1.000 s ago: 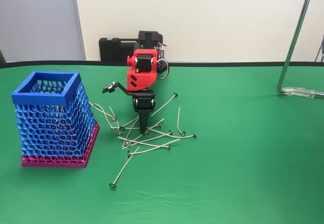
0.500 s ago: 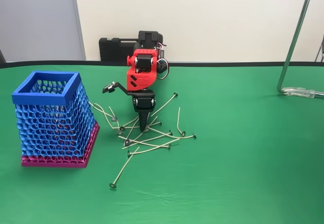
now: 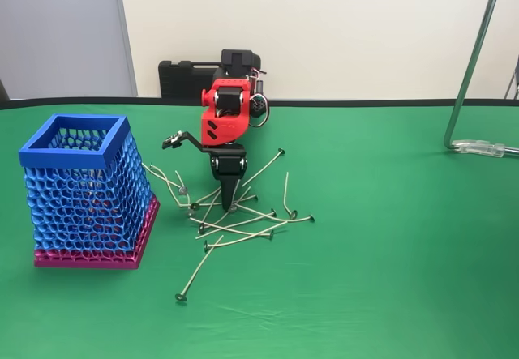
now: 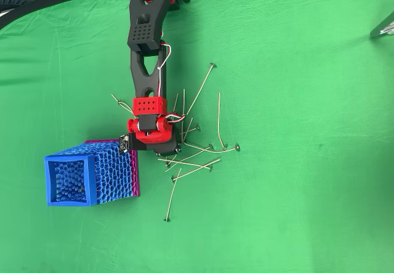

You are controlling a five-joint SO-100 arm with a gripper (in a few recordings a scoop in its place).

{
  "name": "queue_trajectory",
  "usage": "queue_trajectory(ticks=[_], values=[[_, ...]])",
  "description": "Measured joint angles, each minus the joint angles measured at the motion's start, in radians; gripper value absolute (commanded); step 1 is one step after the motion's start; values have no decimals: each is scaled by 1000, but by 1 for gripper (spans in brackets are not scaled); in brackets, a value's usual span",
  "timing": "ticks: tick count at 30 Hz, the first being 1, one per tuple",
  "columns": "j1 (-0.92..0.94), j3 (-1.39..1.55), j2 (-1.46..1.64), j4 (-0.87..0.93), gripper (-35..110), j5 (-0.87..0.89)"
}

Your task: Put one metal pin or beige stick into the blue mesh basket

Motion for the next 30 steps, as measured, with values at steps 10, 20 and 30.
queue_trajectory(ticks=[10, 20, 30], values=[[5, 0, 38, 32, 0, 9], [3, -15, 114, 103, 0, 31], [9, -15, 278, 213, 0, 57]])
